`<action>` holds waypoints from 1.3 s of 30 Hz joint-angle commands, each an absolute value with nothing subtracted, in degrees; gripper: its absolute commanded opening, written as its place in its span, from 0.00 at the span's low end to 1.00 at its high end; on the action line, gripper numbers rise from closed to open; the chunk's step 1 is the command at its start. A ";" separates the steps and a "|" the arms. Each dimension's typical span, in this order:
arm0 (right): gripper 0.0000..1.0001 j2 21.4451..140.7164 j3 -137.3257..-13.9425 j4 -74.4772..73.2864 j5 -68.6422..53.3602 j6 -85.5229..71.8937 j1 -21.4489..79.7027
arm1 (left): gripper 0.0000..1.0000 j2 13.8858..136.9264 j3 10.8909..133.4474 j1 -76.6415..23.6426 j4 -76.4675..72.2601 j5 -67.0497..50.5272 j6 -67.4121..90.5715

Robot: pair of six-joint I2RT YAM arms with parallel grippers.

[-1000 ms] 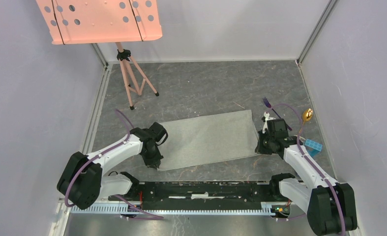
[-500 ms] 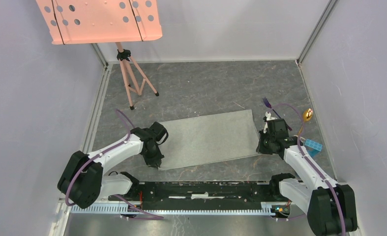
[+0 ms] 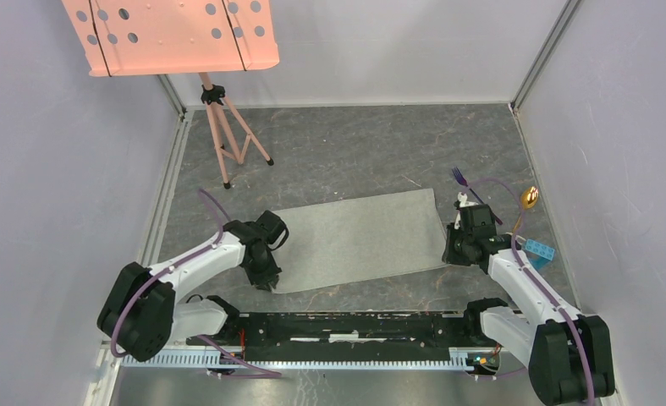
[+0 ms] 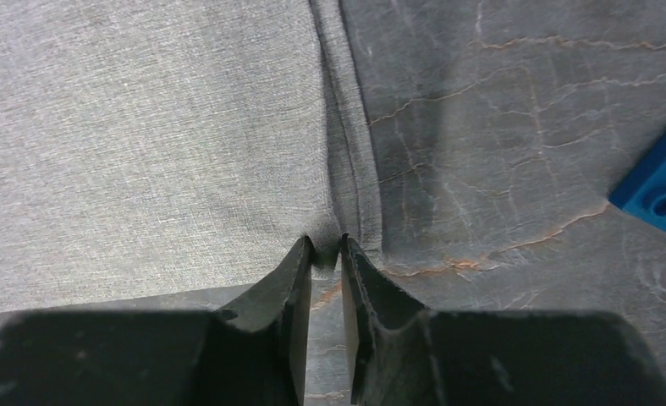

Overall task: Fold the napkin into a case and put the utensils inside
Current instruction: Fold and flatten the napkin at the center of the board, then smooth out the rectangle-folded napkin at the center of the board.

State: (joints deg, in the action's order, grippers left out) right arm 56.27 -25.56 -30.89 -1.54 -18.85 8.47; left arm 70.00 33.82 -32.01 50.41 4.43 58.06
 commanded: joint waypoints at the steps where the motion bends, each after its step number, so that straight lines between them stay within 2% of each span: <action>1: 0.30 55.97 -26.81 -29.48 2.69 -18.44 8.01 | 0.36 66.17 33.82 -32.17 55.22 6.90 60.63; 4: 0.42 54.35 -28.90 -31.07 3.38 -18.20 8.01 | 0.55 61.56 35.69 -32.27 58.48 6.47 60.47; 6: 0.50 52.34 -30.19 -33.00 4.08 -17.56 8.03 | 0.64 58.48 37.22 -32.21 61.23 6.54 60.41; 9: 0.57 48.99 -31.78 -34.12 2.72 -16.21 8.08 | 0.76 54.25 38.46 -32.26 62.29 4.70 59.35; 12: 0.69 48.39 -29.21 -27.76 -12.80 -13.99 8.12 | 0.83 51.15 37.03 -32.23 54.61 -1.20 56.13; 14: 0.70 52.38 -28.30 -24.01 -21.52 -13.34 8.12 | 0.88 50.60 36.64 -32.11 48.33 -3.99 54.19; 16: 0.71 56.89 -28.65 -20.86 -24.63 -13.11 8.09 | 0.92 51.71 37.08 -31.72 42.23 -4.04 52.12; 22: 0.80 61.35 -27.22 -16.93 -12.02 -13.22 7.50 | 0.95 62.12 36.76 -25.92 26.85 -6.92 48.04; 24: 0.81 61.56 -26.11 -15.18 -10.23 -14.21 7.21 | 0.99 65.67 37.67 -24.80 24.27 -7.69 47.22; 28: 0.84 61.19 -26.69 -6.70 -14.10 -14.73 7.23 | 1.00 68.61 41.45 -23.77 21.71 -6.78 44.05; 31: 0.85 67.95 -33.22 -4.46 -18.28 -14.35 7.21 | 1.00 71.02 43.55 -19.94 19.99 -9.33 43.34; 35: 0.81 77.21 -39.08 2.63 -24.92 -19.56 7.29 | 1.00 75.09 44.21 -13.77 16.76 -13.82 44.27; 39: 0.75 84.79 -43.00 6.57 -24.53 -21.85 7.17 | 1.00 79.51 45.40 -11.73 14.09 -15.60 44.93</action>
State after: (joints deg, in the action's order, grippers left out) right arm 79.77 -38.63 -1.87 -21.61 -18.31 7.38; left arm 76.14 43.18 -12.97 18.65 -11.73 46.76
